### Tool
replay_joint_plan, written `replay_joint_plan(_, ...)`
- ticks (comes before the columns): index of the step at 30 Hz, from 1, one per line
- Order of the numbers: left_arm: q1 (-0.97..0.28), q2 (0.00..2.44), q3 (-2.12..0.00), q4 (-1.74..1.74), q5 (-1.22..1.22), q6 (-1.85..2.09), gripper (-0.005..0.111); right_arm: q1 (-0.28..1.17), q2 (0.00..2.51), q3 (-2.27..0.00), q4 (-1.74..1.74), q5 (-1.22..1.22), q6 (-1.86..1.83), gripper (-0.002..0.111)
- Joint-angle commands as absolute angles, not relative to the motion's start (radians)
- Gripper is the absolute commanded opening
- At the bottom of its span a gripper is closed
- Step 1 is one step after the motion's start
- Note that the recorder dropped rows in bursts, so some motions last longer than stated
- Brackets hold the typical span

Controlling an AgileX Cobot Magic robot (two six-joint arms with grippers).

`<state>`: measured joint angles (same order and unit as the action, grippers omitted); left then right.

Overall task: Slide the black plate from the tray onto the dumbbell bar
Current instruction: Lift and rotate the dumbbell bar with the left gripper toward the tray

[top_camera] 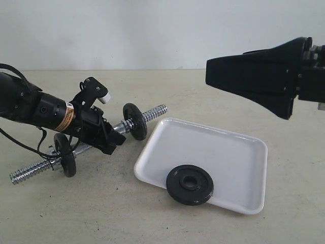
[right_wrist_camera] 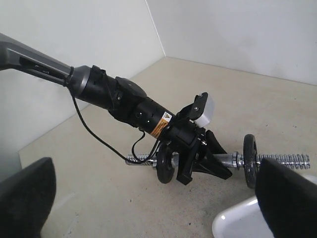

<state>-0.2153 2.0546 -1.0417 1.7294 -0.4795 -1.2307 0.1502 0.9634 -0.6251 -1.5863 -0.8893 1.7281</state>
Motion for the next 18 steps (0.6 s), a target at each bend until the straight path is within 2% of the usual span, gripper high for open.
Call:
replay_joint_plan(1, -0.22, 2.07, -1.03, 1.744, -0.45, -1.233, 0.045, 0.149, 0.966, -0.628, -1.582, -0.896, 1.726, 0.105)
replay_joint_plan(7, -0.22, 2.08, -1.03, 1.744, -0.443, -1.217, 0.047, 0.149, 0.966, -0.628, -1.582, -0.896, 1.726, 0.105)
replay_joint_plan(18, -0.22, 2.239, -1.03, 1.744, -0.478, -1.214, 0.047, 0.149, 0.966, -0.628, -1.582, -0.881, 1.726, 0.105)
